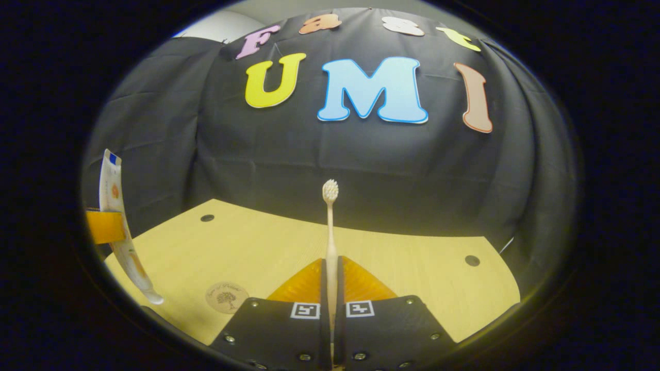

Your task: Put the toothbrush and toothpaste on the desktop into the cup, then pick up the cup and place it on the coaster on the desktop.

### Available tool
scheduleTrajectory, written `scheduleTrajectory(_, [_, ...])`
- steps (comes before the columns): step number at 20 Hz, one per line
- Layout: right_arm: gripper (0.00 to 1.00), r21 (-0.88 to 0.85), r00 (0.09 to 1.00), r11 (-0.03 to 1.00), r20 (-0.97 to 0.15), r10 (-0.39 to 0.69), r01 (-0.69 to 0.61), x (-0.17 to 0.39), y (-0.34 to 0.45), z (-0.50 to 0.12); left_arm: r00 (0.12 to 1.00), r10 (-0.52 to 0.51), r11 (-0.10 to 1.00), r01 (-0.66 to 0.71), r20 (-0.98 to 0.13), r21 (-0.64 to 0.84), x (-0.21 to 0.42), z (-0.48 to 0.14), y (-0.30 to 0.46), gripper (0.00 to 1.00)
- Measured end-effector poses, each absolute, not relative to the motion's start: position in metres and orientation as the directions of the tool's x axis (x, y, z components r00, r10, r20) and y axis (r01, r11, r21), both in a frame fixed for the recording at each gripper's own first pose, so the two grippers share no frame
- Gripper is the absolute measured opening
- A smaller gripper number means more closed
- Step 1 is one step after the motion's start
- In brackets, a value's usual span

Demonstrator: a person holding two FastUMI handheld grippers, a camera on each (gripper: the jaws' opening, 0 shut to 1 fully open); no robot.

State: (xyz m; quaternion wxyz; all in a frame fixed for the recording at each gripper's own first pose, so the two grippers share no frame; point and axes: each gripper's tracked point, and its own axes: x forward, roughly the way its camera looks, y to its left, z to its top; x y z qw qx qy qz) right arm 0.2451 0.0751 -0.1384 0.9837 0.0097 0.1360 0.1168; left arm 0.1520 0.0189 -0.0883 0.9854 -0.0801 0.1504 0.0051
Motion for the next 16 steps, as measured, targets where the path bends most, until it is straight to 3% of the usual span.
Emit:
scheduleTrajectory(7, [0.07,0.042,0.919,0.969,-0.307,0.246,-0.245,0.234,0.077,-0.153,0.951,-0.011,0.986,-0.041,-0.309,-0.161,0.157,-0.093,0.016,0.30])
scheduleTrajectory(9, [0.17,0.063,0.909,0.965,-0.326,0.260,-0.253,0.225,0.079,-0.157,0.948,-0.018,0.985,-0.038,-0.317,-0.169,0.158,-0.100,0.016,0.30])
scheduleTrajectory(11, [0.41,0.068,0.903,0.965,-0.341,0.261,-0.253,0.217,0.075,-0.157,0.947,-0.024,0.983,-0.036,-0.320,-0.182,0.161,-0.102,0.012,0.30])
scheduleTrajectory(12, [0.67,0.074,0.900,0.963,-0.344,0.268,-0.259,0.214,0.075,-0.158,0.946,-0.025,0.982,-0.037,-0.324,-0.186,0.161,-0.104,0.011,0.30])
scheduleTrajectory(14, [0.97,0.076,0.904,0.965,-0.339,0.261,-0.251,0.209,0.068,-0.155,0.944,-0.034,0.980,-0.032,-0.328,-0.196,0.164,-0.107,0.007,0.30])
scheduleTrajectory(16, [0.97,0.070,0.916,0.971,-0.320,0.240,-0.230,0.206,0.058,-0.146,0.943,-0.046,0.979,-0.024,-0.329,-0.205,0.168,-0.109,0.002,0.30])
